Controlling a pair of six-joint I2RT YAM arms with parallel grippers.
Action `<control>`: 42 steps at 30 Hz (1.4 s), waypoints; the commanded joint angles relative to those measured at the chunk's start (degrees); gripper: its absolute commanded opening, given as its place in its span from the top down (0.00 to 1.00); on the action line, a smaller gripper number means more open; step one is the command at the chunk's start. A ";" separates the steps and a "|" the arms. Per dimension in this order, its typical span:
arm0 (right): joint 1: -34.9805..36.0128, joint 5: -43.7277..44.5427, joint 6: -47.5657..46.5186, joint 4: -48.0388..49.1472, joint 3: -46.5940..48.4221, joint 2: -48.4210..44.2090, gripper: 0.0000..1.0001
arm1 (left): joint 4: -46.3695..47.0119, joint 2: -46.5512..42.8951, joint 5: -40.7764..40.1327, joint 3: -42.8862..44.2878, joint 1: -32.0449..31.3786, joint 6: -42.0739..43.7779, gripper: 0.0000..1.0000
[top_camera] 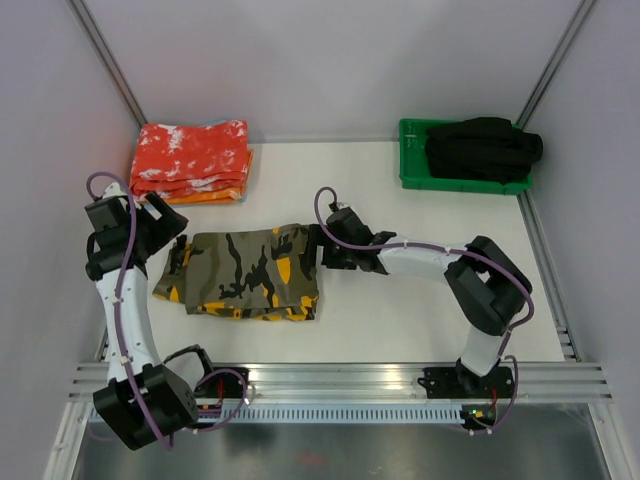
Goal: Fold and stack the trousers
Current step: Fold the trousers
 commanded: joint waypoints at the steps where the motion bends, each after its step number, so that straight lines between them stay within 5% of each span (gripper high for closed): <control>1: 1.43 0.70 1.80 4.72 3.06 0.33 0.04 | 0.57 -2.11 1.78 -1.01 -0.04 1.84 0.07; 7: 2.84 -0.87 4.17 9.45 1.74 3.67 0.23 | 0.75 -2.55 1.96 -1.63 -0.04 1.84 0.07; 12: 3.37 -1.40 5.32 10.61 1.39 5.16 0.52 | 1.01 -2.90 2.66 -1.80 -0.04 1.66 0.06; 17: 1.97 2.98 3.83 8.15 -0.89 1.32 1.00 | 0.75 -3.34 3.45 -1.80 -1.00 2.71 0.07; 28: -20.96 -2.18 -11.36 -2.84 -12.75 -18.81 1.00 | 0.75 -2.11 0.90 -5.23 -18.57 2.63 0.08; 36: -25.46 -8.69 -17.09 -5.92 -11.80 -16.81 0.99 | 12.16 5.69 -2.70 -8.74 -40.53 -7.91 0.08; 38: -25.55 -8.17 -17.27 -6.79 -10.74 -15.67 0.96 | 16.12 9.38 -3.05 -9.45 -42.04 -8.71 0.08; 42: -26.25 -6.94 -17.44 -9.43 -9.07 -15.75 0.73 | 18.24 14.31 -7.43 -8.84 -42.22 -7.93 0.09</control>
